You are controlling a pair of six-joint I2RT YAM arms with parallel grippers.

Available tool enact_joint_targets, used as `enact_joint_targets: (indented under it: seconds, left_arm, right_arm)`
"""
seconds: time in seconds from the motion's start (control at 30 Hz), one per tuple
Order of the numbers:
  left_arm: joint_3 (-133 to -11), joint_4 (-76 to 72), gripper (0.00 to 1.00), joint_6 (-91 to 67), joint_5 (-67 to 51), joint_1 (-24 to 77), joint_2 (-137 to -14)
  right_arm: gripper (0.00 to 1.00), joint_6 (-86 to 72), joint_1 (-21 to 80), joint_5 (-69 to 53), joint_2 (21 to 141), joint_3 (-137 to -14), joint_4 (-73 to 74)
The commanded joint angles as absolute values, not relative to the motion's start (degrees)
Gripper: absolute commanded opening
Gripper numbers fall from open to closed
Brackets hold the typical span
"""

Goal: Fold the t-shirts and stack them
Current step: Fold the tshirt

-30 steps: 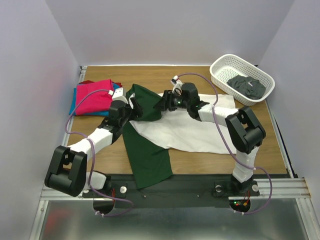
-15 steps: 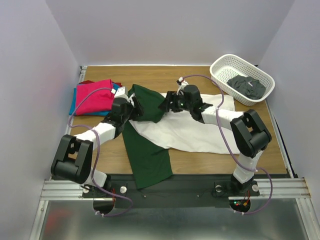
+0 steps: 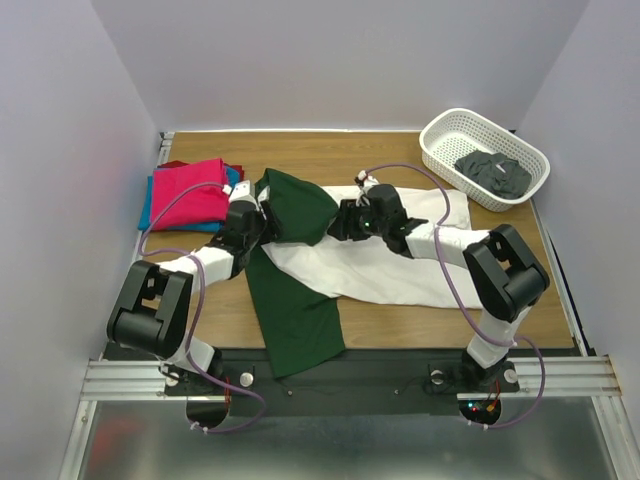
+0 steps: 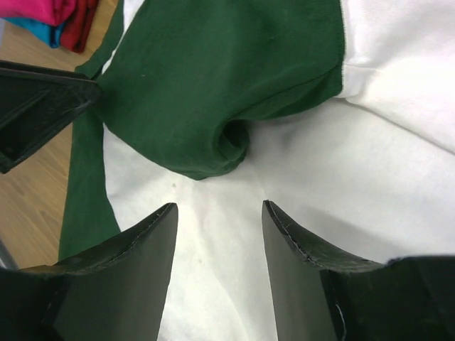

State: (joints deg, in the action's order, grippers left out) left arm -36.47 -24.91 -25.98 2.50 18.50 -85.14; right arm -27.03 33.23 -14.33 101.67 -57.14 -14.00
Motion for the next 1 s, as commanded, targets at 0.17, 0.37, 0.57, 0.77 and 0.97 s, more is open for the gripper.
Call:
enact_joint_targets:
  seconds: [0.17,0.37,0.57,0.77,0.97]
  left_arm:
    - [-36.2,-28.4,0.68,-25.6,2.8,18.2,-87.1]
    - [-36.9,-28.6,0.65,-25.7,2.5,18.2,-89.0]
    - [-37.2,-28.5,0.55,-25.6,2.5,18.1,-90.2]
    - [-37.5,-28.5,0.38,-25.6,1.8,17.9,-90.5]
    - [-38.0,-27.6,0.20,-25.8,0.4,17.6,-90.2]
  right_arm:
    - [0.56,-26.2,34.9,-16.6,106.6,-60.6,-18.4]
    - [0.56,-25.8,35.3,-17.8,110.0,-63.3,-19.0]
    - [0.56,-25.5,35.7,-18.6,112.3,-65.5,-19.5]
    - [0.51,-25.3,35.9,-19.4,114.4,-67.5,-19.4]
    - [0.42,-25.0,36.1,-20.0,116.1,-69.4,-19.0]
